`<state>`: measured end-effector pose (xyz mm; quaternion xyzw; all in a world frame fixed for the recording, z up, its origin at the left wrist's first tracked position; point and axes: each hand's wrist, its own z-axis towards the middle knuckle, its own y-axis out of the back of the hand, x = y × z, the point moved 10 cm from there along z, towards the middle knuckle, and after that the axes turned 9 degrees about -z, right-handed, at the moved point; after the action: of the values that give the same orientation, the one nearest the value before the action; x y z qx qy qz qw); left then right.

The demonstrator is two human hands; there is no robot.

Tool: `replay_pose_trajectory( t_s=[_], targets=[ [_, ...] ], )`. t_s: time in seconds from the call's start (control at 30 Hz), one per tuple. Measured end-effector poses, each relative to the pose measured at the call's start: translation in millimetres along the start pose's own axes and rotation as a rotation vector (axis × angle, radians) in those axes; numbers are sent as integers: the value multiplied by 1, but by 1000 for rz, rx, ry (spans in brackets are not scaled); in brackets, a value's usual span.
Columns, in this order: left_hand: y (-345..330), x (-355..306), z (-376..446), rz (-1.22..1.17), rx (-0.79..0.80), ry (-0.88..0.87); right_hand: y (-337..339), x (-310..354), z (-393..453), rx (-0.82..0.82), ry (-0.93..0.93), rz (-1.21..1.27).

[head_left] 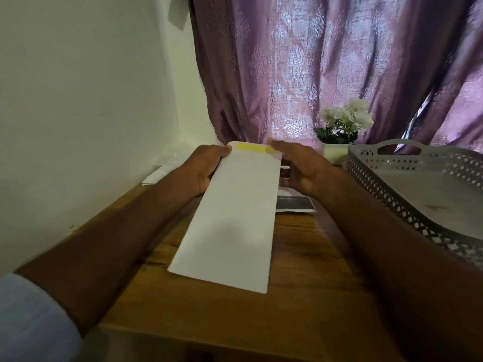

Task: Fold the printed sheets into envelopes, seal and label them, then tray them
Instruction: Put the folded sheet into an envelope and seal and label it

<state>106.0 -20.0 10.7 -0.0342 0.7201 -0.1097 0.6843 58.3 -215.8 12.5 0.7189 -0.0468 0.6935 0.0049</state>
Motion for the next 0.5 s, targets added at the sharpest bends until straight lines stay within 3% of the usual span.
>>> replay_pose_trajectory(
  t_s=[0.2, 0.37, 0.5],
  targets=[
    [-10, 6, -5, -100, 87, 35, -4, -6, 4, 26, 3, 103],
    [-14, -7, -7, 6, 138, -106, -8, -4, 6, 50, 30, 106],
    [-10, -11, -4, 10, 133, -105, -11, -3, 2, 82, 23, 109]
  ],
)
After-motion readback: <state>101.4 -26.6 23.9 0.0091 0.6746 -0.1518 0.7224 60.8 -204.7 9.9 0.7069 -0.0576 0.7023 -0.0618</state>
